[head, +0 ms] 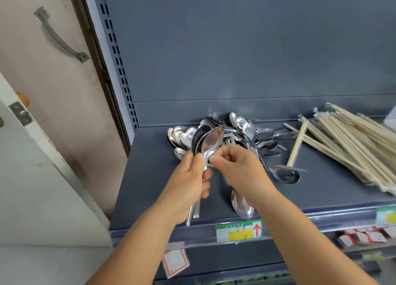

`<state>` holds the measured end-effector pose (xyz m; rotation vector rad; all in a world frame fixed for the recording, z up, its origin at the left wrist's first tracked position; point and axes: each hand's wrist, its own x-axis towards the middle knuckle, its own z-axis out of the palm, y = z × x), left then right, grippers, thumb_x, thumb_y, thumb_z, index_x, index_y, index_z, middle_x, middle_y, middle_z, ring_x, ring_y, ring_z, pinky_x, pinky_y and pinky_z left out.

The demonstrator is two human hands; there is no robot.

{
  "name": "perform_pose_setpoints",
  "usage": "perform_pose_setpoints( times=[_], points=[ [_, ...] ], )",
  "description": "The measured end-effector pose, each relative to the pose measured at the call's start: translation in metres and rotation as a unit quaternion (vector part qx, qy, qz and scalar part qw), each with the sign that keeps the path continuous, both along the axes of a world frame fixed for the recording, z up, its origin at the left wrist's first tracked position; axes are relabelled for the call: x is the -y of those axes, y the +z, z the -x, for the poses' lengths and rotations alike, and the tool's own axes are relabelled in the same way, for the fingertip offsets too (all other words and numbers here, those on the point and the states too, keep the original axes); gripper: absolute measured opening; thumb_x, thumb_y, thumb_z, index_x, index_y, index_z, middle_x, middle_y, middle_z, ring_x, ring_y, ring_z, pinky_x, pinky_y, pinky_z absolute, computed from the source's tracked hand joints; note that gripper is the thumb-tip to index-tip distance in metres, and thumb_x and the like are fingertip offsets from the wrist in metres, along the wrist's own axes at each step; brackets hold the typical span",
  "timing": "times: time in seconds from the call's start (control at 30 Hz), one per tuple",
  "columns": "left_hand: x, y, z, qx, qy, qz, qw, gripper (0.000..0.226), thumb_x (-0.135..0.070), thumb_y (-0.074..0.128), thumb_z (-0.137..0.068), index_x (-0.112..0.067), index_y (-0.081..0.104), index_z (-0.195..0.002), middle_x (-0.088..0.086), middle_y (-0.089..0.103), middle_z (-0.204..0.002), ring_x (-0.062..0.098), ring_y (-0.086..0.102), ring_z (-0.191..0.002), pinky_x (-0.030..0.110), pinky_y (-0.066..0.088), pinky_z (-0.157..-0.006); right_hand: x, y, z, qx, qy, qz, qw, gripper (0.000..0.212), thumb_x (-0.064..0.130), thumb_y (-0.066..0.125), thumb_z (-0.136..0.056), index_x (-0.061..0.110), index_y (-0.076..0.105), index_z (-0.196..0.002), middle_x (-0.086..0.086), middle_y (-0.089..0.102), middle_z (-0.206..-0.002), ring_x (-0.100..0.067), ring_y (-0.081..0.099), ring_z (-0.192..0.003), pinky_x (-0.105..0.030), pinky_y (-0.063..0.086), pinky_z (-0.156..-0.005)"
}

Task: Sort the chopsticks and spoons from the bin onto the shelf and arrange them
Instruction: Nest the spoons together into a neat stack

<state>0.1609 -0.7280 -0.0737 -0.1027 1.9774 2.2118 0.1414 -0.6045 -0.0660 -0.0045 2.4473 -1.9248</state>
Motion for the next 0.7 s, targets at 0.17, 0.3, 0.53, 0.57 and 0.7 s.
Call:
perform_pose_setpoints(
  times=[0.17,0.3,0.53,0.57,0.7],
  points=[
    [-0.006,-0.003,0.001,0.024,-0.017,0.056,0.998,0.016,-0.024,0.039,-0.100,-0.013,0.040,-0.088,-0.001,0.036,-0.068,0.009,0.021,-0.045,0.024,0.018,-0.046,-0.044,-0.011,-0.006,-0.029,-0.020,-0.141,0.989,0.018,0.008,0.060,-0.088,0.025,0.066,-0.086,0.012,0.058,-0.066,0.000,0.046,-0.048,-0.013,0.039,-0.056],
    [-0.011,-0.009,0.004,0.042,-0.014,0.069,0.997,0.019,-0.022,0.038,-0.100,-0.006,0.050,-0.103,0.000,0.038,-0.069,0.009,0.022,-0.044,0.022,0.019,-0.043,-0.062,-0.015,-0.016,-0.022,0.032,-0.293,0.955,0.031,0.006,0.055,-0.088,0.032,0.067,-0.100,0.019,0.061,-0.089,0.005,0.053,-0.070,-0.004,0.038,-0.061],
    [-0.012,-0.011,0.007,0.043,-0.016,0.057,0.997,0.016,-0.022,0.037,-0.099,-0.011,0.046,-0.106,-0.002,0.022,-0.067,0.013,0.014,-0.054,0.024,0.015,-0.045,-0.064,-0.027,-0.020,-0.064,0.130,-0.400,0.905,0.061,-0.008,0.041,-0.078,0.032,0.061,-0.119,0.010,0.057,-0.111,-0.017,0.047,-0.110,-0.030,0.041,-0.096],
    [-0.011,-0.011,0.007,0.044,-0.012,0.060,0.997,0.016,-0.022,0.036,-0.099,-0.012,0.045,-0.106,-0.001,0.023,-0.068,0.012,0.015,-0.053,0.024,0.015,-0.044,-0.063,-0.028,-0.018,-0.071,0.148,-0.411,0.897,0.066,-0.009,0.039,-0.077,0.034,0.058,-0.123,0.010,0.053,-0.112,-0.018,0.044,-0.113,-0.031,0.039,-0.099],
    [-0.003,-0.013,0.008,0.051,0.009,0.062,0.997,0.012,-0.022,0.036,-0.099,-0.014,0.044,-0.103,0.001,0.029,-0.072,0.011,0.017,-0.051,0.023,0.016,-0.043,-0.057,-0.026,-0.011,-0.088,0.184,-0.458,0.865,0.064,-0.008,0.039,-0.084,0.037,0.056,-0.126,0.003,0.049,-0.117,-0.019,0.041,-0.113,-0.033,0.038,-0.099]
  ],
)
